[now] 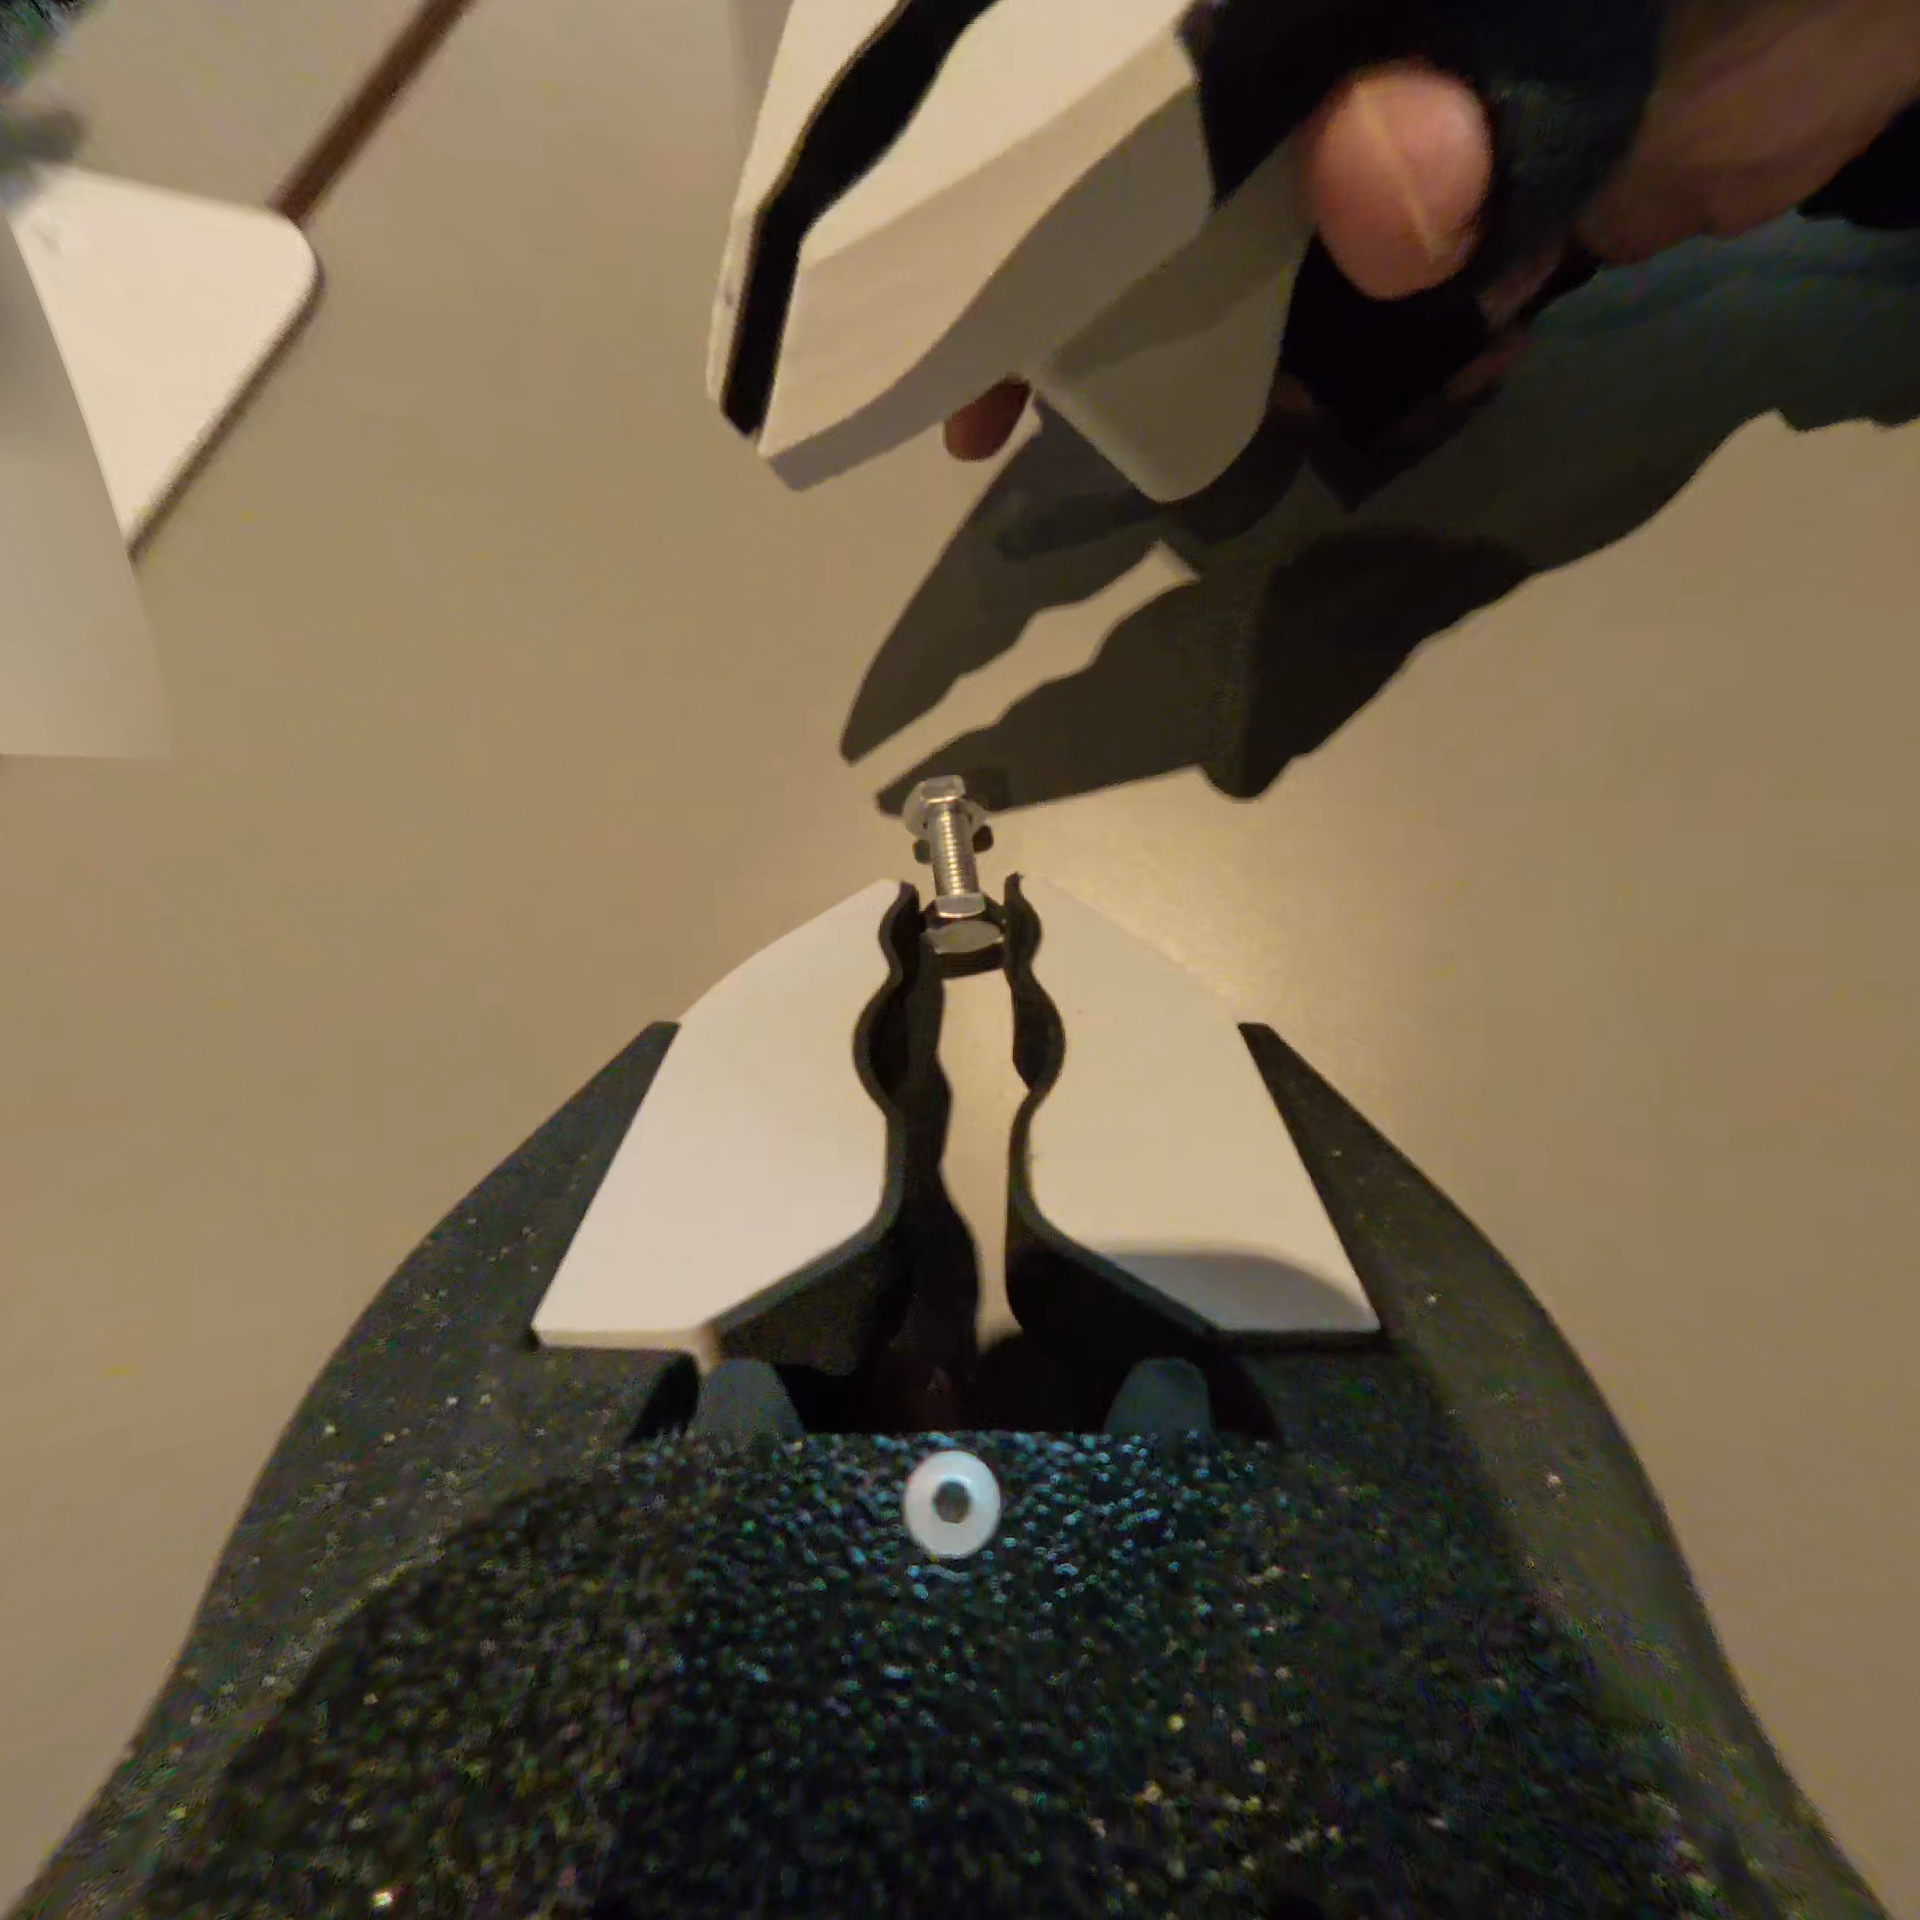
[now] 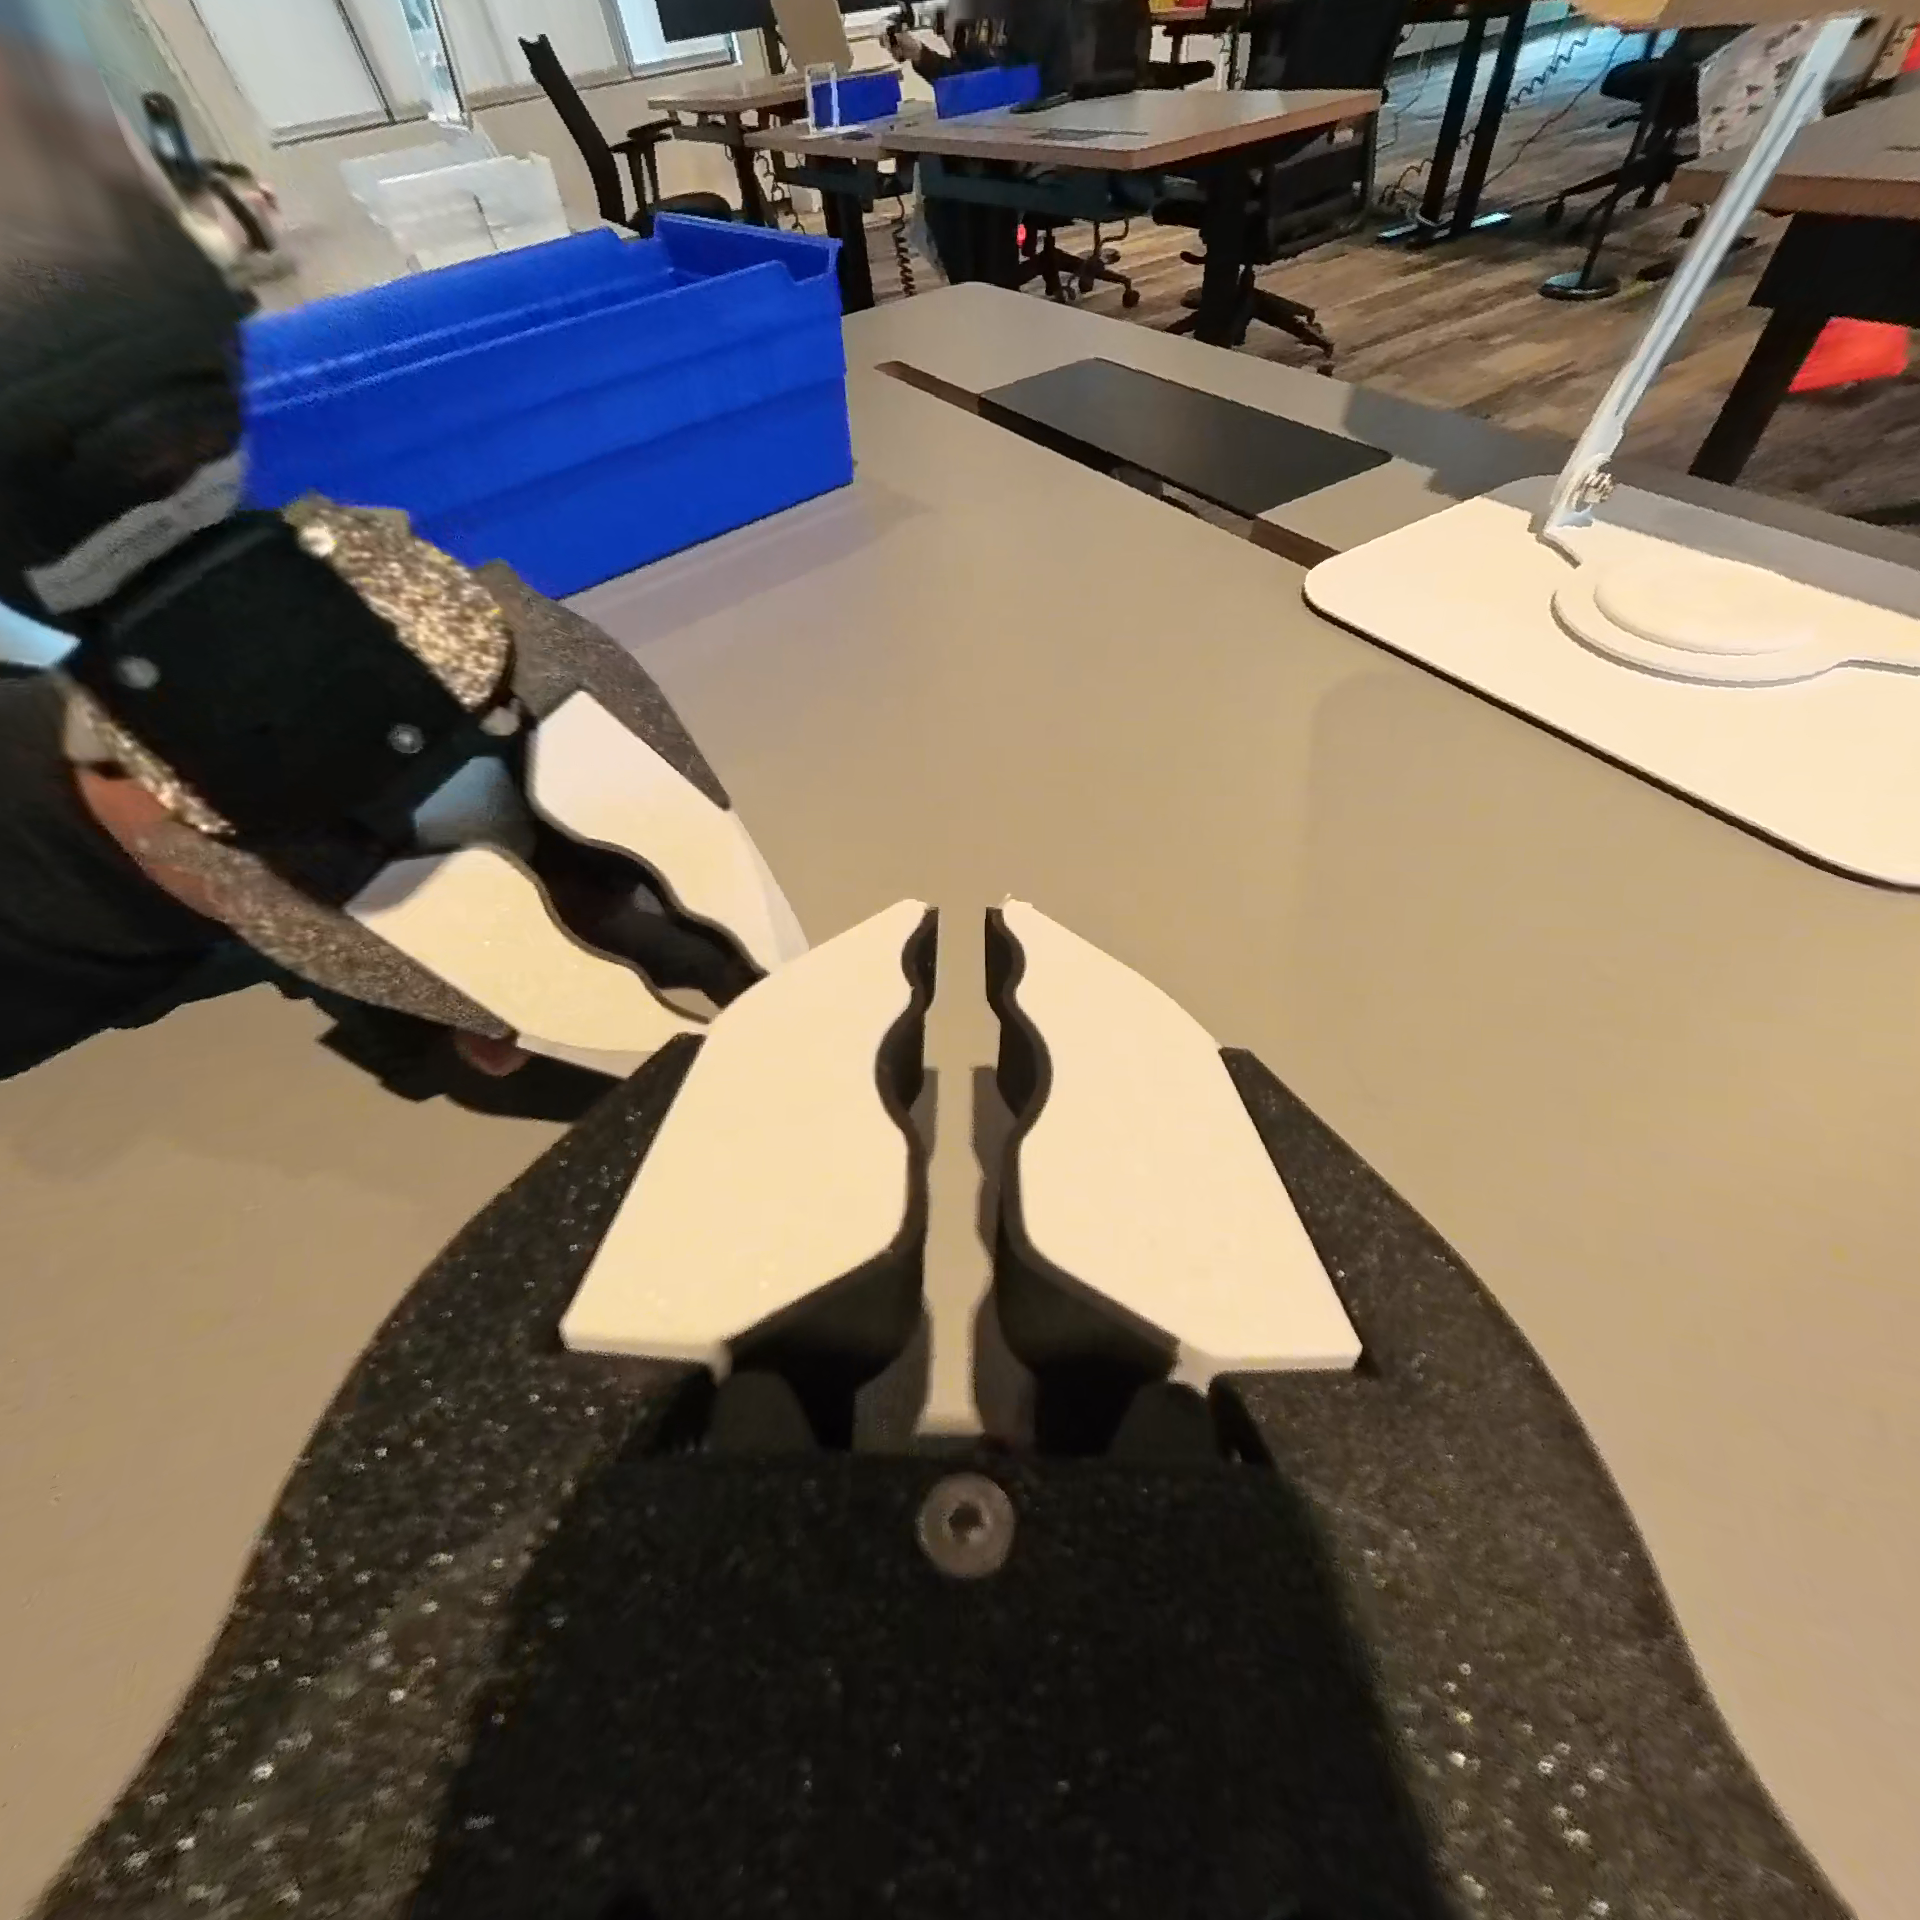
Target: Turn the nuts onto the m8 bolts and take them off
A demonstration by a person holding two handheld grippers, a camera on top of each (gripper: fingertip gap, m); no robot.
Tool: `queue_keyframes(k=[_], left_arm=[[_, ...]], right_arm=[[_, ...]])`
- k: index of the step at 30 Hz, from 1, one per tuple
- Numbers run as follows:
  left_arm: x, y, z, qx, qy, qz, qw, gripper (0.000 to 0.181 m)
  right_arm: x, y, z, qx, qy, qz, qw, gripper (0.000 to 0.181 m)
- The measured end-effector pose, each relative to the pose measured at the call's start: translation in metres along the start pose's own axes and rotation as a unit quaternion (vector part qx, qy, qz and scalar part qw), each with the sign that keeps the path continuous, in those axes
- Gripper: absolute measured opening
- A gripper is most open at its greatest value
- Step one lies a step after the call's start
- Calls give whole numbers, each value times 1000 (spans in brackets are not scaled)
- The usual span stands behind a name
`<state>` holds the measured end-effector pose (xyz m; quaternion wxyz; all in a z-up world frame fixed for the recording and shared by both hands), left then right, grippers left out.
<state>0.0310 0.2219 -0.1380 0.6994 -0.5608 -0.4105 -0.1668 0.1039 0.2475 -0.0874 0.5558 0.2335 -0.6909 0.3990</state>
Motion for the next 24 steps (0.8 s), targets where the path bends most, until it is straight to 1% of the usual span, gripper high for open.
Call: queue_keyframes(k=[2, 4, 9, 12, 13, 16, 19, 24], left_arm=[[5, -2, 0, 19, 50, -31, 998, 15], [12, -6, 0, 36, 83, -70, 993, 15], [31, -22, -4, 35, 129, -186, 973, 15], [36, -31, -6, 37, 151, -229, 961, 15], [36, -32, -6, 38, 159, -232, 959, 15], [36, -33, -7, 41, 177, -233, 955, 15], [37, -34, -6, 37, 170, -237, 956, 15], [34, -34, -3, 36, 171, -230, 957, 15]], right_arm=[[1, -1, -1, 7, 14, -7, 1000, 9], [1, -3, -3, 23, 41, -18, 999, 9], [4, -8, -1, 79, 89, -46, 992, 15], [4, -9, 10, 129, 84, -44, 987, 18], [5, -10, 13, 137, 82, -46, 986, 16], [6, -12, 16, 150, 78, -56, 984, 20], [7, -14, 17, 163, 85, -61, 981, 27], [8, -15, 21, 182, 79, -63, 978, 31]])
Point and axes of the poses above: each gripper's, where its closed fingertips meet, y out along the fingers, x out of its top, z = x × y across the jaws, the point moved 3 cm from there along -y, back along the fingers, and after that the axes turned 10 degrees about -y, right-handed, at the moved point
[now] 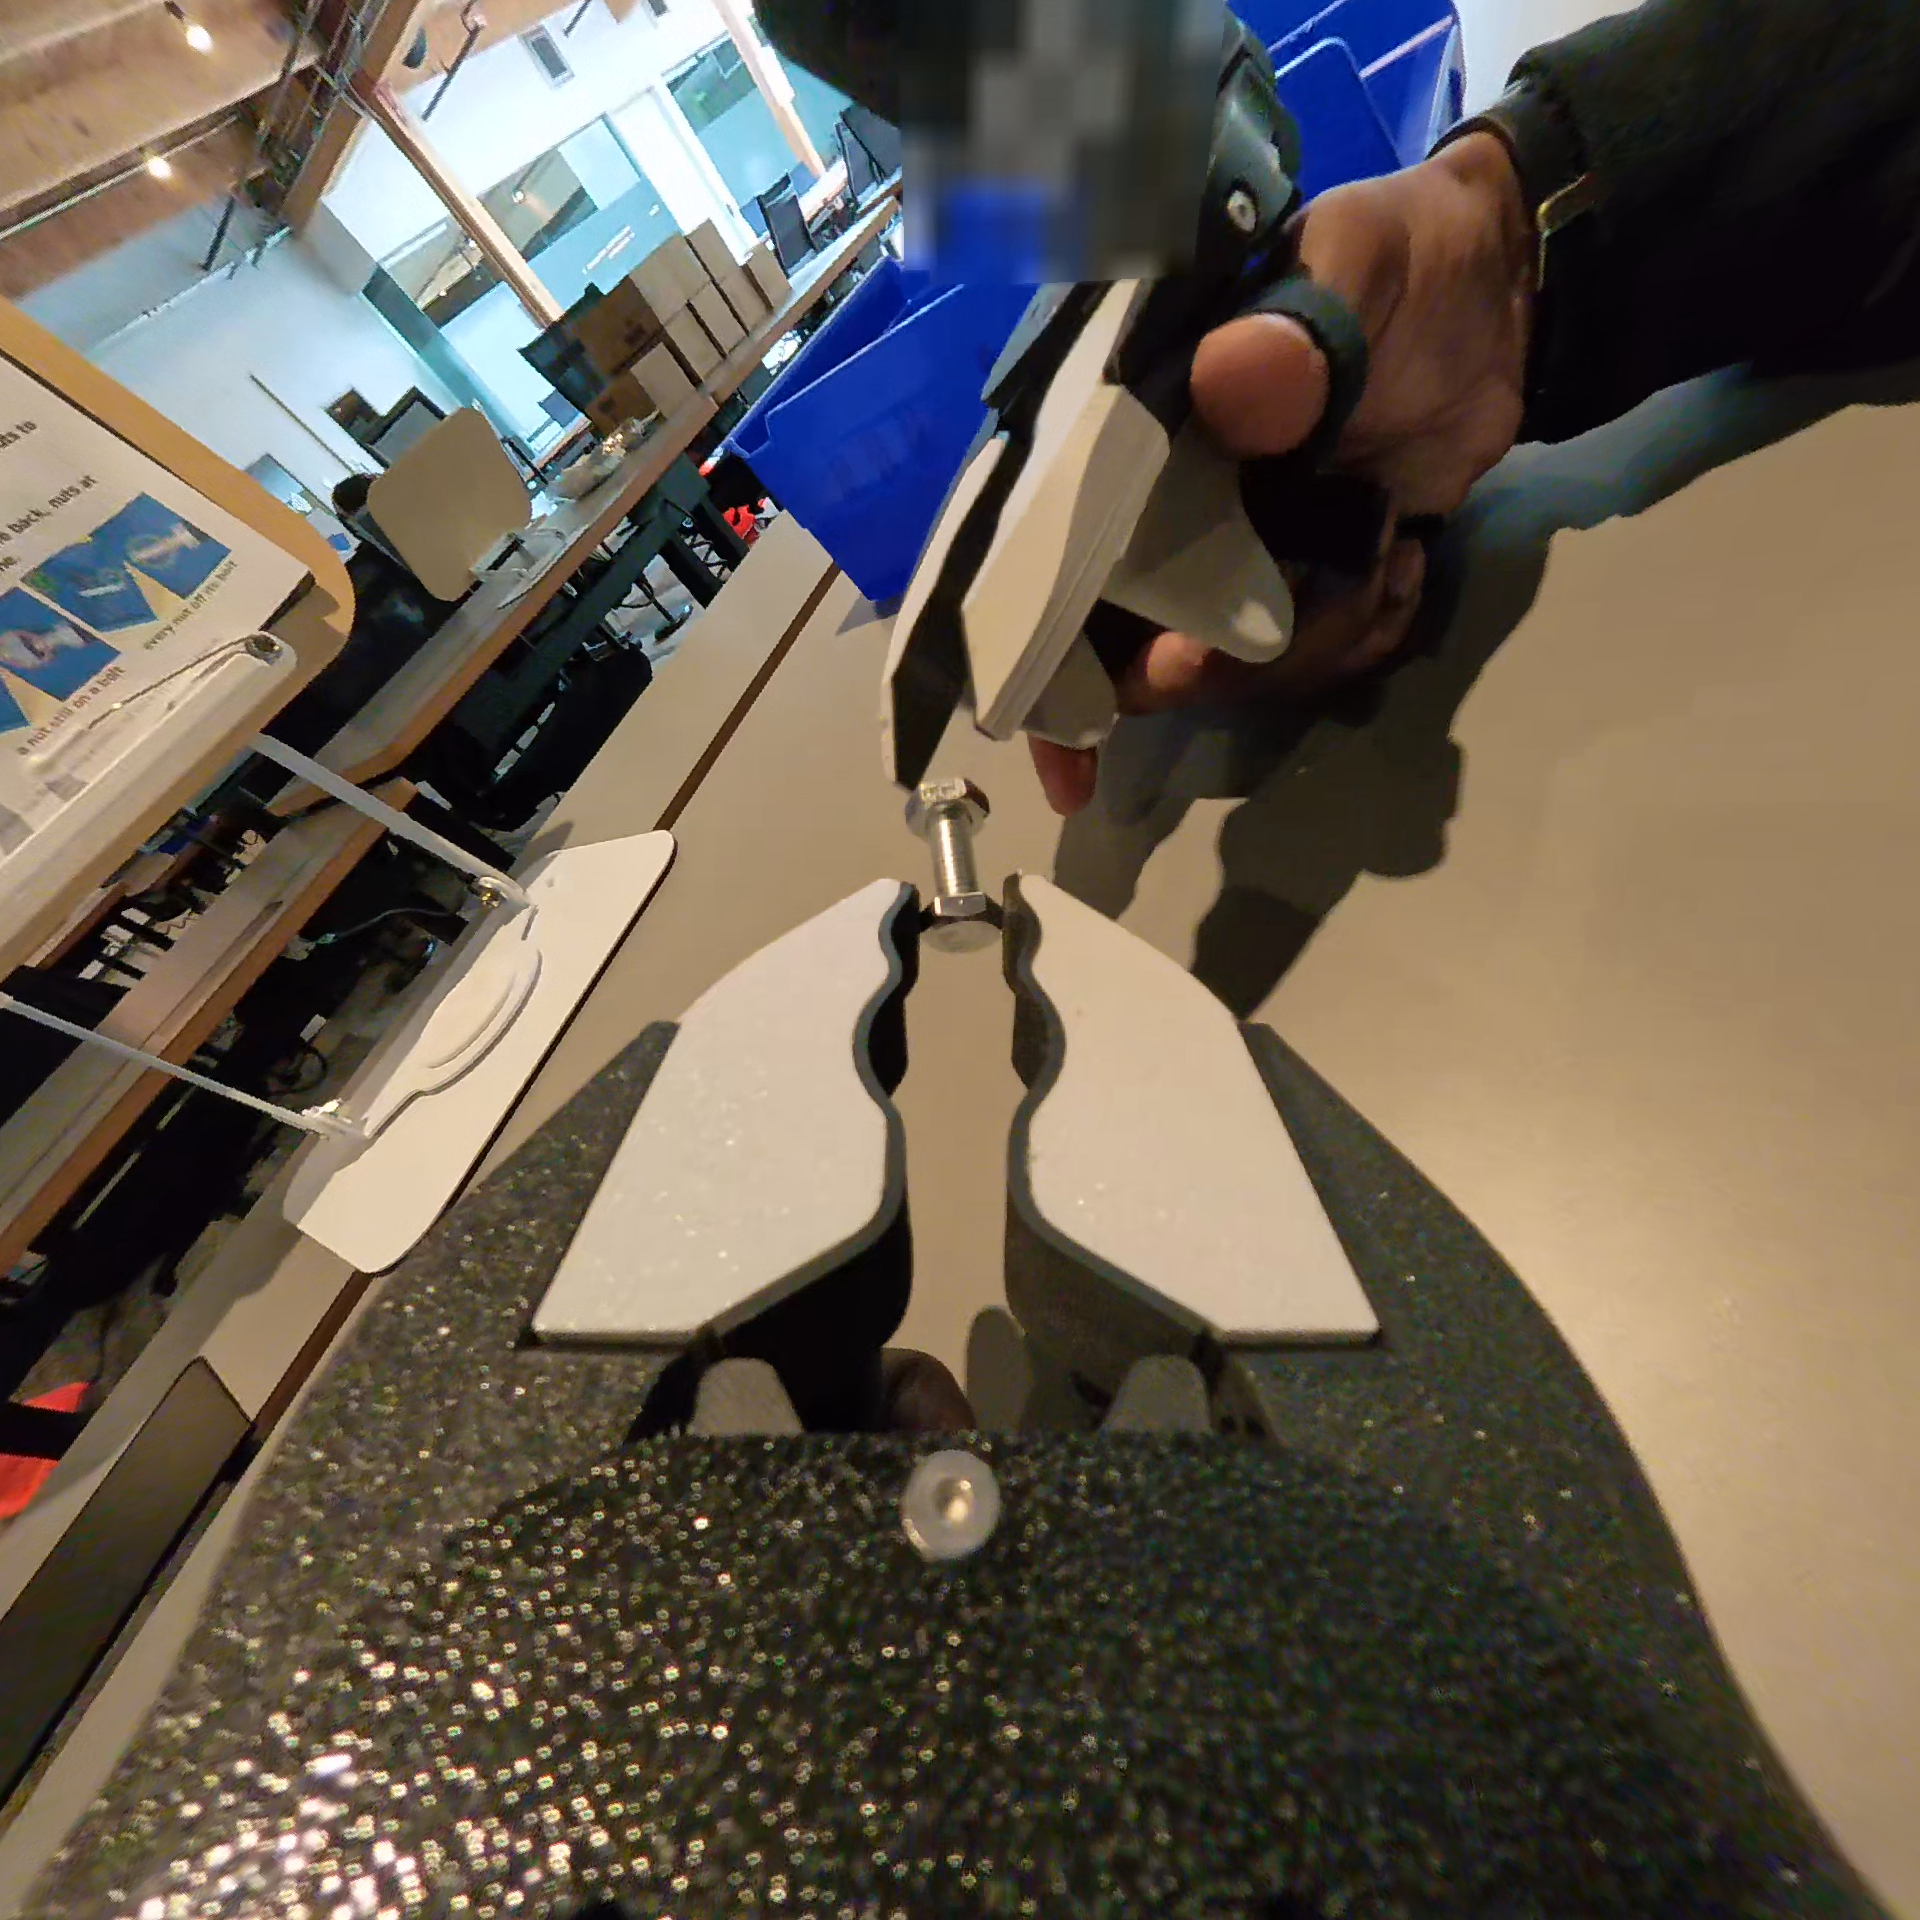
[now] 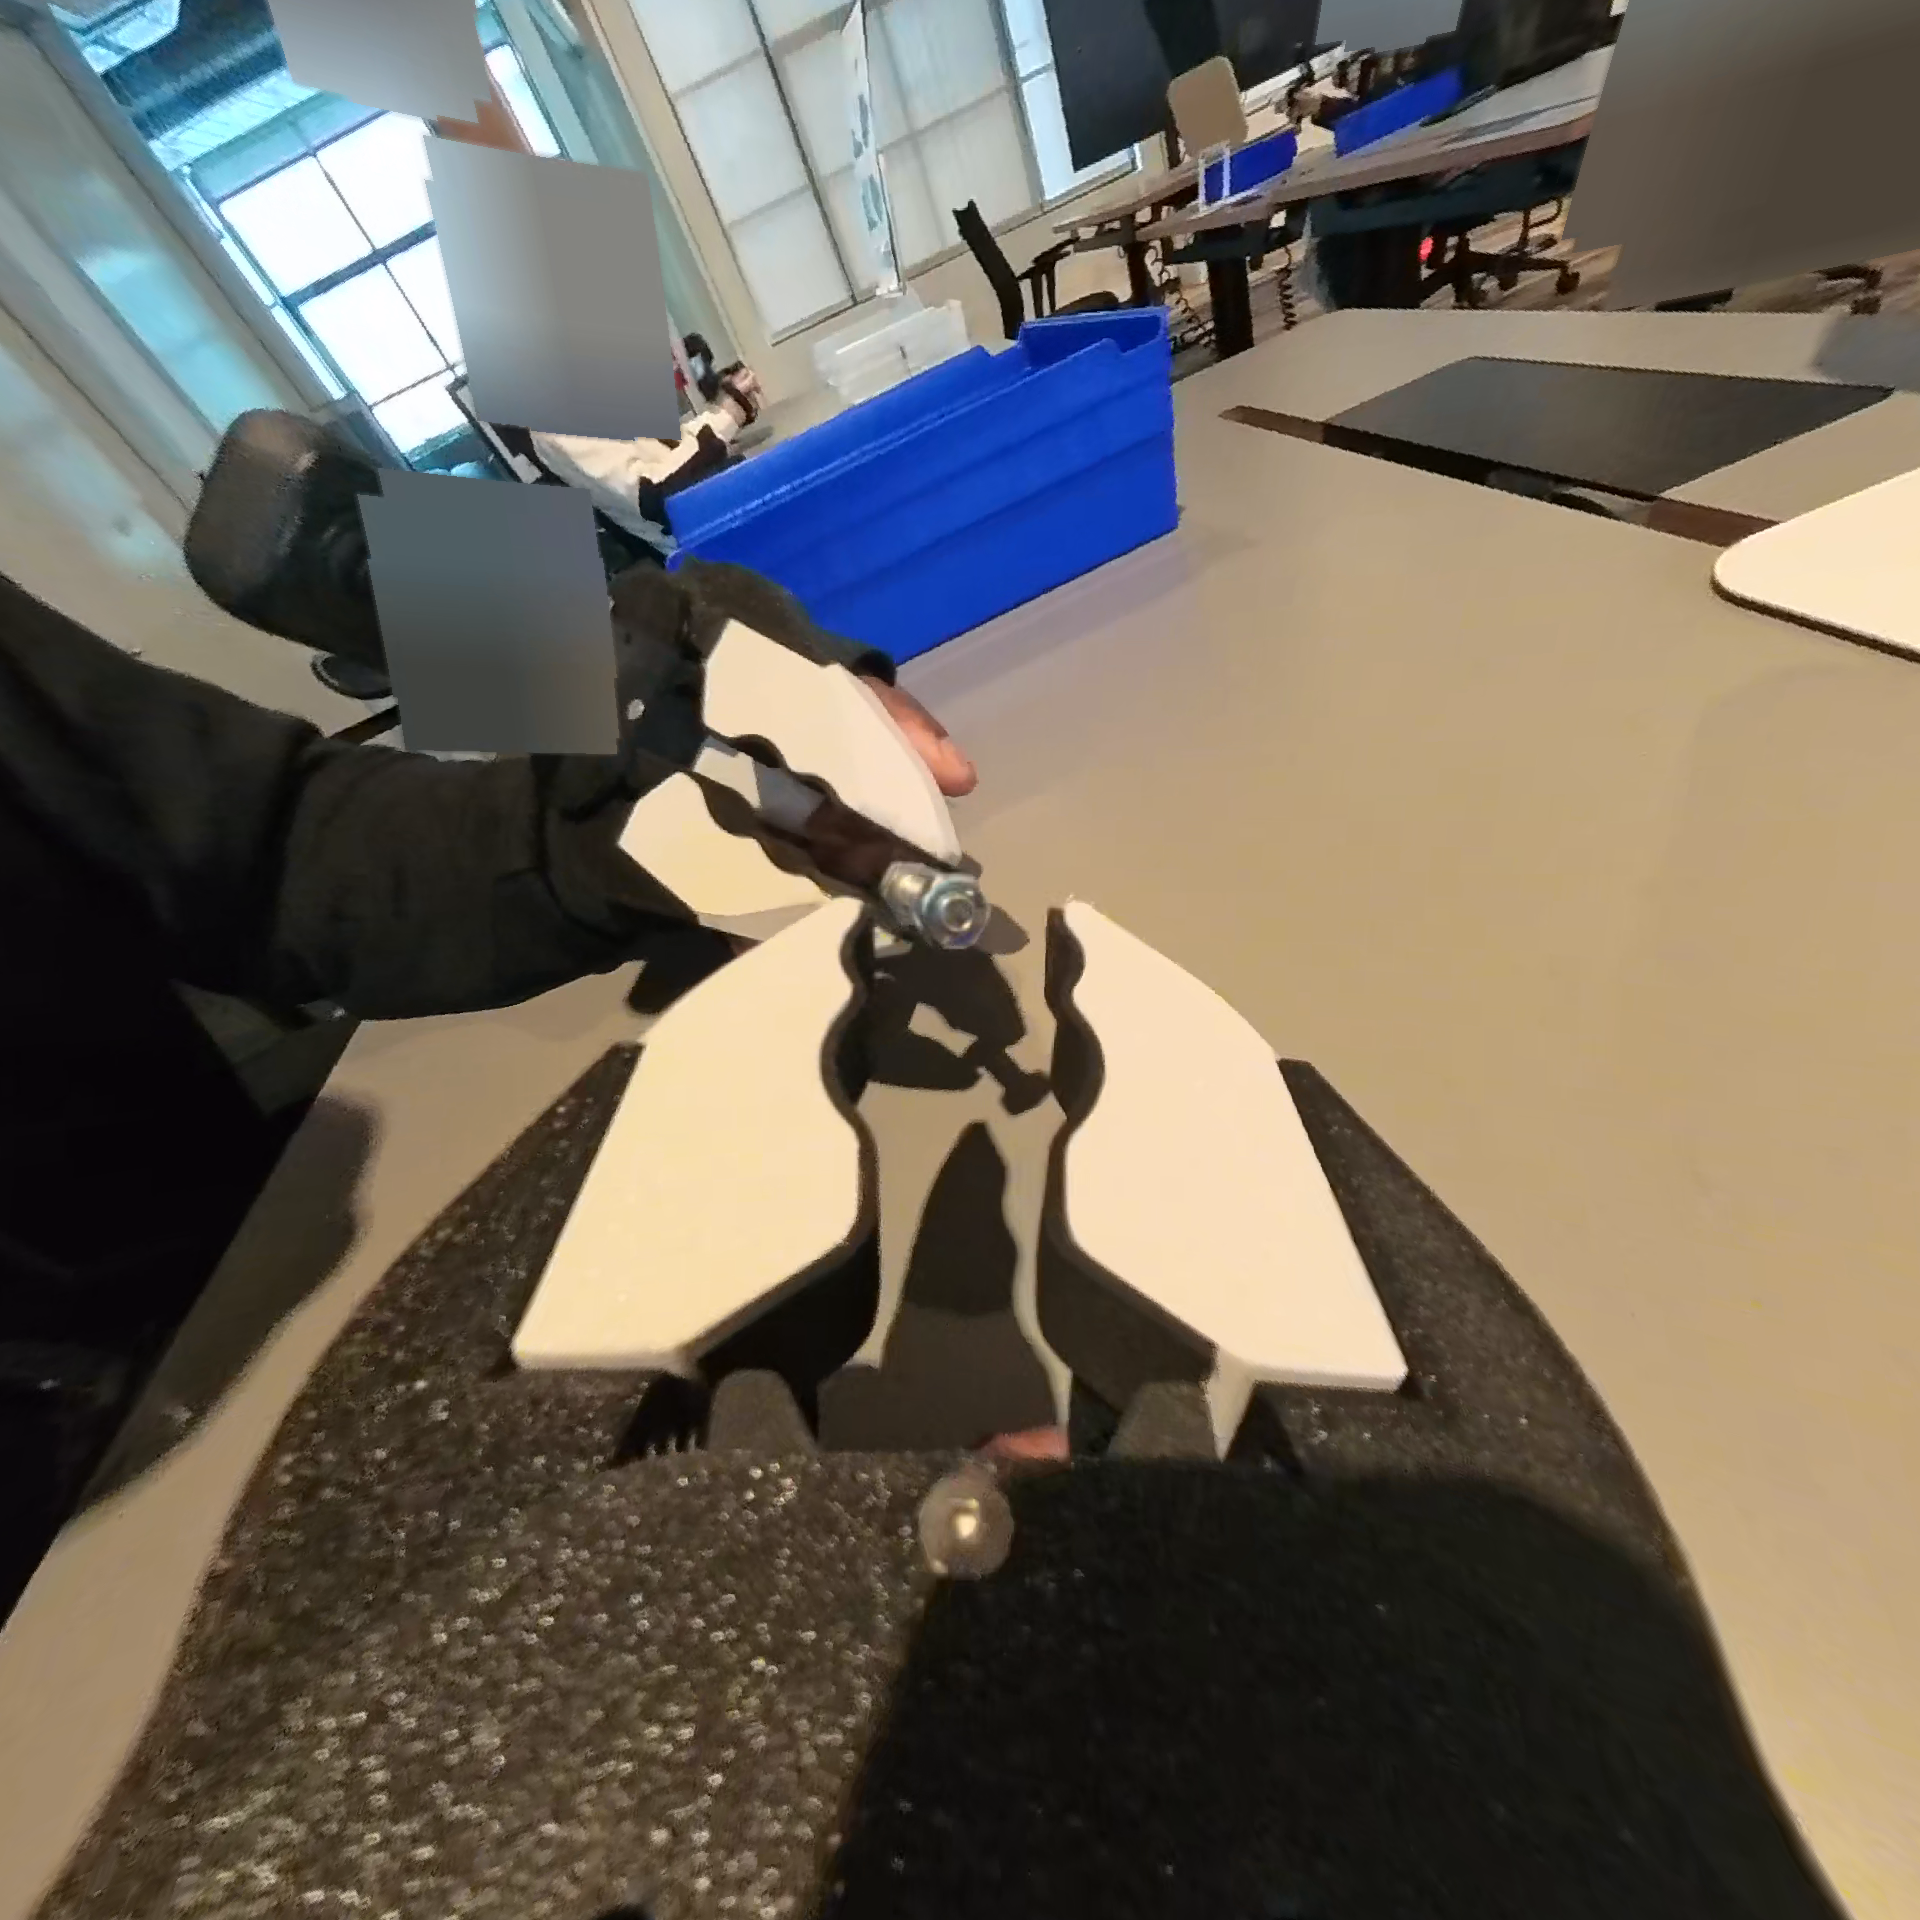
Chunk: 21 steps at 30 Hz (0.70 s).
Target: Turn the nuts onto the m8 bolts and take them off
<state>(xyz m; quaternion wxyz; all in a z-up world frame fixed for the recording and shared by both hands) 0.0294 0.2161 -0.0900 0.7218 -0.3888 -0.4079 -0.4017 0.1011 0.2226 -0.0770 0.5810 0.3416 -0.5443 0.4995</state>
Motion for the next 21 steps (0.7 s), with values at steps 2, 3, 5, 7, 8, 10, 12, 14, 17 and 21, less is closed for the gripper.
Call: queue_keyframes(k=[2, 3, 5, 7, 8, 10, 12, 14, 17, 21], left_arm=[[0, 0, -3, -11, 7, 3, 1000, 15], [0, 0, -5, -14, 12, 4, 1000, 15], [1, 0, -7, -20, 19, 4, 1000, 15], [3, -1, -11, -31, 24, -1, 999, 15], [4, -2, -12, -37, 26, -2, 999, 15], [6, -2, -14, -41, 28, -6, 999, 15], [7, -3, -14, -48, 19, -12, 999, 15], [8, -4, -14, -59, 1, -20, 998, 15], [11, -4, -12, -64, -45, -41, 996, 15], [21, -8, -4, -68, -112, -84, 988, 25]], right_arm=[[-2, 3, 4, 6, -14, 12, 1000, 33], [-3, 4, 7, 11, -19, 17, 1000, 33], [-5, 7, 10, 18, -23, 27, 999, 32], [-7, 8, 12, 20, -28, 35, 999, 28], [-7, 8, 12, 20, -30, 36, 999, 25], [-7, 8, 15, 29, -32, 37, 998, 18], [-8, 8, 18, 36, -36, 39, 998, 15], [-7, 8, 19, 39, -38, 37, 998, 15], [-3, 7, 17, 37, -32, 16, 999, 15], [5, 4, 14, 32, -24, -29, 999, 15]])
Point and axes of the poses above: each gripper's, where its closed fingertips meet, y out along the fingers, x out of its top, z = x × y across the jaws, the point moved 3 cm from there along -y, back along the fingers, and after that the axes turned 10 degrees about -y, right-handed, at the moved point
